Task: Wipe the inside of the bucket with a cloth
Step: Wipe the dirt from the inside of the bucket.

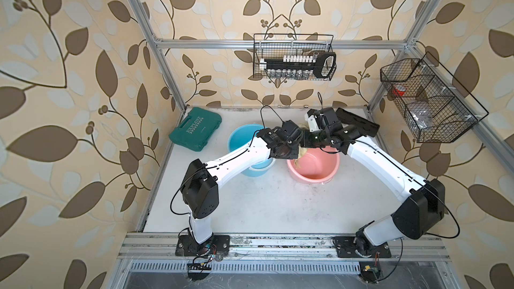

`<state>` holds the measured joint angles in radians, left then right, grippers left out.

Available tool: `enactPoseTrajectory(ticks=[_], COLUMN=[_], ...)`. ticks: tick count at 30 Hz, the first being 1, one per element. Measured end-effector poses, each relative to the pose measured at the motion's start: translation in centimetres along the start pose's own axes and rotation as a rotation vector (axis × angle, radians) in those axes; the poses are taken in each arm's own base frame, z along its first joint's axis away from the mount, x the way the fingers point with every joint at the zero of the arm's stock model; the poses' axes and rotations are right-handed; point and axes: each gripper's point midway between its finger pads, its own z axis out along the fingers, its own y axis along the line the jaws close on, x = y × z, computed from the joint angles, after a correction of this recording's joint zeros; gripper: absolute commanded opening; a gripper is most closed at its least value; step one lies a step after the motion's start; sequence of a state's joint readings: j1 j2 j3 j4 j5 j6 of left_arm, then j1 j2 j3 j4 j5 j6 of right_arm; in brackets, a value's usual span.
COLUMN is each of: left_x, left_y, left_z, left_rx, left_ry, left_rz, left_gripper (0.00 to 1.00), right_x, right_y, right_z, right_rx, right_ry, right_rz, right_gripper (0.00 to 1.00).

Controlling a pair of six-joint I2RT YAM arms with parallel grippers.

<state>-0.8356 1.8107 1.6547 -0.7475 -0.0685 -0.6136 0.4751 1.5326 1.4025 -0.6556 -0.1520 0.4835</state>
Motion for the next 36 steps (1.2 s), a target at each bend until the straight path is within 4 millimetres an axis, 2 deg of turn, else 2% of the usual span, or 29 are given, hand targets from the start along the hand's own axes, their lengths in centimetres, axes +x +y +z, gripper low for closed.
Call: enactPoseTrajectory(ticks=[4,8,13,16,19,26,30,36], left_x=[-0.1,-0.2,-0.3,-0.9,-1.4,-1.9,-2.2,-3.2], left_y=[0.1,0.1,0.2,0.4,0.8,1.4,1.2,1.2], left_z=[0.0,0.0,-0.1,-0.2,-0.4,-0.6,-1.0,-1.6], left_rx=[-0.004,-0.007,-0.028,-0.043,-0.069,-0.114,-0.125,-0.143], left_ry=[-0.002,-0.010,-0.032,-0.062,-0.086,-0.125,-0.139,-0.168], left_rz=[-0.001,0.003,0.017,0.019,0.027,0.053,0.078,0.093], left_gripper=[0.00,0.00,0.00,0.00,0.00,0.00,0.00,0.00], right_x=[0.1,-0.3,-1.3,-1.4,-0.8,1.6,4.4,9.6], right_y=[0.2,-1.2,-6.2,-8.4,-9.7,-11.2,-11.6,-11.0], right_z=[0.0,-0.2,-2.1,-4.0,-5.3,-7.7,-8.1,-7.4], right_rx=[-0.005,0.052,0.224,0.310,0.380,0.470,0.462,0.377], right_ry=[0.003,-0.012,-0.053,-0.071,-0.066,-0.003,0.071,0.228], right_rz=[0.003,0.017,0.073,0.081,0.065,0.016,0.008,0.014], right_gripper=[0.00,0.00,0.00,0.00,0.00,0.00,0.00,0.00])
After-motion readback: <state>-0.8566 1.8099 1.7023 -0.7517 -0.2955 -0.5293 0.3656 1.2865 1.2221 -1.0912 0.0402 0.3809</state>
